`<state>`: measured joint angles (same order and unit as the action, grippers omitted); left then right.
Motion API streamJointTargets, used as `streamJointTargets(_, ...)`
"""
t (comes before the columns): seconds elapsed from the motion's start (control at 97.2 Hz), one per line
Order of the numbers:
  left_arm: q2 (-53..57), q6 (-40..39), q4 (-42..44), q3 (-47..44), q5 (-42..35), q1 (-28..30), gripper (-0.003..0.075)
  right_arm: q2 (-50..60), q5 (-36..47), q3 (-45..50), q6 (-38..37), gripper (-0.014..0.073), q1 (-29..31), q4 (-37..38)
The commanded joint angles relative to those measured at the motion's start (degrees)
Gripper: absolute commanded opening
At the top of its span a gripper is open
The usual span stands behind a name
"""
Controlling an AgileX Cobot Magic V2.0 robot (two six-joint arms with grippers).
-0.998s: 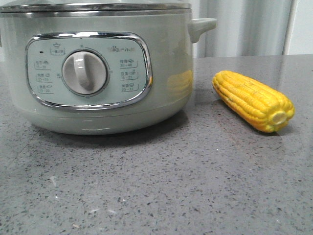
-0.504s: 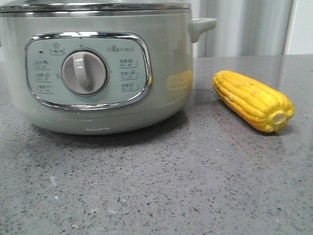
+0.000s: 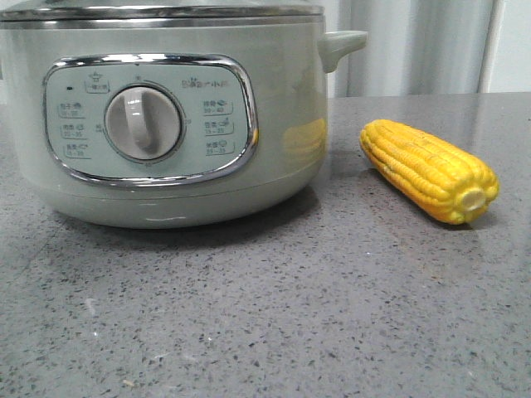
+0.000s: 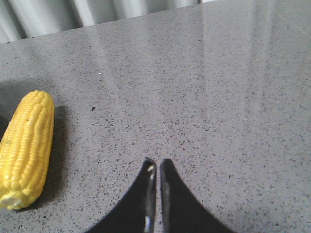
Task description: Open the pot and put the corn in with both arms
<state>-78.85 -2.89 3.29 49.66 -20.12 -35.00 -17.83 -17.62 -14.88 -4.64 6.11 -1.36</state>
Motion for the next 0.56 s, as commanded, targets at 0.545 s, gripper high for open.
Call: streamJointTargets(0.545, 15.7, 1.8, 1.1, 6.2, 2.0, 6.4, -0.002, -1.0, 4.8, -1.8, 0.1, -0.0066, -0.2, 0.0)
